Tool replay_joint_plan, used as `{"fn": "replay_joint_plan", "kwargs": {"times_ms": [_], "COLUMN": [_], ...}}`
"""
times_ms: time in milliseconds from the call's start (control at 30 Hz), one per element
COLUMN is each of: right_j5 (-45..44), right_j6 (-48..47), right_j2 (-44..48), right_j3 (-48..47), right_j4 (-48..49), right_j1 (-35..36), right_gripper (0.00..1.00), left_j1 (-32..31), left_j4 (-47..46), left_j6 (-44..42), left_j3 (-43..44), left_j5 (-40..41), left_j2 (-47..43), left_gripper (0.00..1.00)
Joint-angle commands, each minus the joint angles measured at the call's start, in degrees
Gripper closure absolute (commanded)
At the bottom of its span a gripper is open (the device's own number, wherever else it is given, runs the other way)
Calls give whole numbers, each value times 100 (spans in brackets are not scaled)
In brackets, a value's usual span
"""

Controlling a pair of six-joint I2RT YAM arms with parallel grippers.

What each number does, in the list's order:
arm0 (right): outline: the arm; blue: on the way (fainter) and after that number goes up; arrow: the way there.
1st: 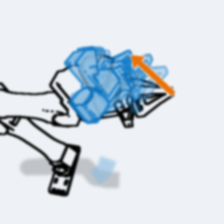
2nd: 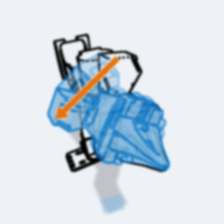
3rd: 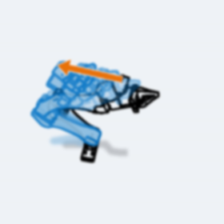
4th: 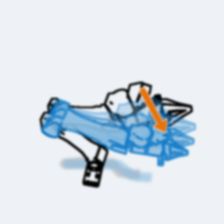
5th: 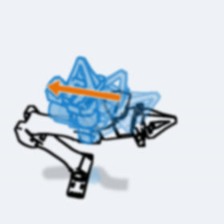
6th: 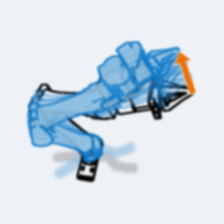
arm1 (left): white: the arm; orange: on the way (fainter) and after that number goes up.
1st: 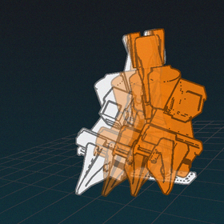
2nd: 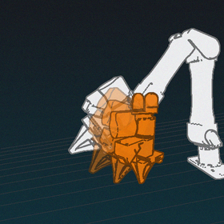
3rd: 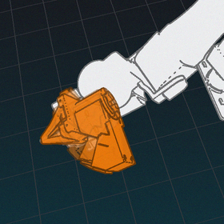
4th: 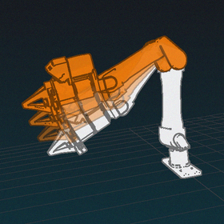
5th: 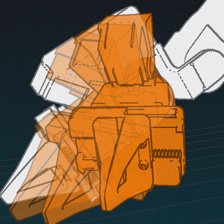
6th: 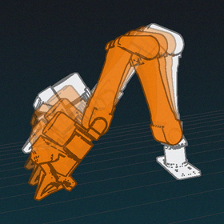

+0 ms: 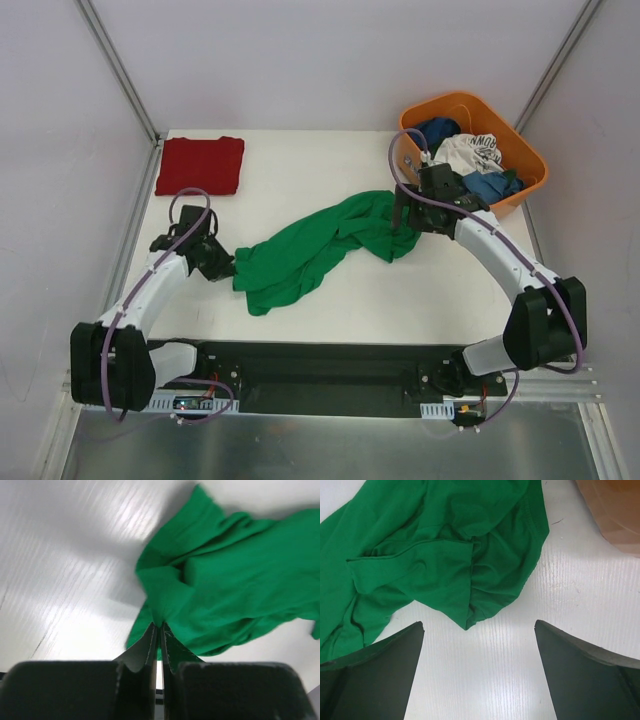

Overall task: Fold and stack the t-shirts
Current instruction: Flatten out the tshirt

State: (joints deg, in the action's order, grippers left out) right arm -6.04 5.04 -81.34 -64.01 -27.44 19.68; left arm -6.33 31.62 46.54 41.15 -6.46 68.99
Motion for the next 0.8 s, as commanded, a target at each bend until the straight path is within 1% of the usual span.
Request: {"fn": "replay_joint_plan", "kwargs": {"times_ms": [0, 167, 333, 433, 467, 533, 567, 600, 633, 700, 767], "right_j5": [-222, -187, 6, -186, -282, -511, -555, -599, -608, -609, -574], "right_j6": [252, 287, 401, 559, 681, 788, 875, 911, 946, 1007, 1060], "right_j2": [-198, -610, -1304, -1481, -1490, -1542, -1551, -1578, -1647, -1849, -2025], "right_j3": [-463, -542, -920, -1131, -1166, -1263, -1298, -1342, -1438, -1561, -1851], "right_j4": [-192, 63, 107, 99, 99, 107, 99, 116, 108, 168, 151], "right_j1": [79, 334, 370, 370, 378, 378, 378, 370, 378, 378, 370], "right_gripper": [4, 5, 9, 9, 10, 9, 9, 9, 8, 9, 9], "left_j1": [0, 9, 9, 9, 17, 35, 61, 175, 263, 456, 466], "left_j4": [301, 328, 301, 292, 292, 301, 310, 327, 345, 337, 301], "left_j6": [-356, -313, -190, -224, -233, -347, -383, -392, -348, -269, -233], "left_j3": [674, 1184, 1580, 1782, 1826, 1853, 1862, 1862, 1871, 1827, 1844], "left_j5": [539, 839, 1181, 1532, 1908, 2348, 2795, 2964, 3001, 2817, 2764], "left_j2": [-816, -1195, -1213, -1291, -1379, -1458, -1476, -1476, -1468, -1459, -1345], "left_gripper": [100, 100, 100, 100, 100, 100, 100, 100, 100, 100, 100]}}
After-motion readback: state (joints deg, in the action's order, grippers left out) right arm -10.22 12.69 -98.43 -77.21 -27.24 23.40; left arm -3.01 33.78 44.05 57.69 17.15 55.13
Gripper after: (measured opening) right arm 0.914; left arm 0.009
